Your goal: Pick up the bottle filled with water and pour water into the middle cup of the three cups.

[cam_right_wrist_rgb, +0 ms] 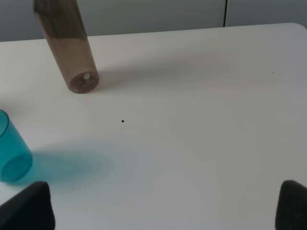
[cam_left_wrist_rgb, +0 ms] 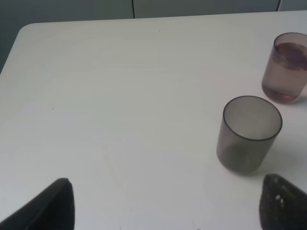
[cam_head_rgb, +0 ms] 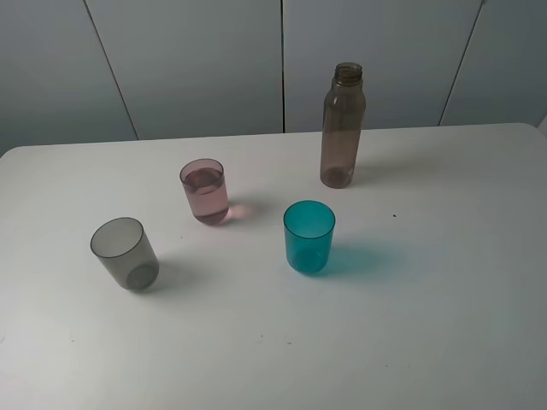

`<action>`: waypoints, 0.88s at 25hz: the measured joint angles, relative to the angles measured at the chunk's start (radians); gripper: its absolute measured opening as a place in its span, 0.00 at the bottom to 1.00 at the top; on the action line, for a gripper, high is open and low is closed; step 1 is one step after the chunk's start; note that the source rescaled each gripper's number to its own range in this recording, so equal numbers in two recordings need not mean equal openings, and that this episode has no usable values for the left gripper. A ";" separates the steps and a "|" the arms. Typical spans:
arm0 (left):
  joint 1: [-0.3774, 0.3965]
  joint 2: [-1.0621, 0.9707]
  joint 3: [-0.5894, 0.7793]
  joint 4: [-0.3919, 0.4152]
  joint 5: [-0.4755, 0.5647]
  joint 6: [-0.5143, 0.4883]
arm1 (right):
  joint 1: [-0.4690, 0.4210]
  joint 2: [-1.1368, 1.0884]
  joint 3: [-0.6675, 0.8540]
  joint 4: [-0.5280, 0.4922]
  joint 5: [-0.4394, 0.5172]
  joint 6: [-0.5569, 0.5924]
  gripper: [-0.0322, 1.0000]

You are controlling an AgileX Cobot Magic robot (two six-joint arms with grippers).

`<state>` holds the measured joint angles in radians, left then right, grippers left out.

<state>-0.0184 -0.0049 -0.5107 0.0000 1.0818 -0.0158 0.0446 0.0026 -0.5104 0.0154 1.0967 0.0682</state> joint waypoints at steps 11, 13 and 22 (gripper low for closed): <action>0.000 0.000 0.000 0.000 0.000 0.000 | 0.000 0.000 0.000 0.000 0.000 0.010 1.00; 0.000 0.000 0.000 0.000 0.000 0.000 | 0.000 0.000 0.000 0.000 0.000 0.010 1.00; 0.000 0.000 0.000 0.000 0.000 0.000 | 0.000 -0.003 0.000 0.000 0.000 0.010 1.00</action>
<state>-0.0184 -0.0049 -0.5107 0.0000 1.0818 -0.0158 0.0446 -0.0001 -0.5104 0.0154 1.0967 0.0779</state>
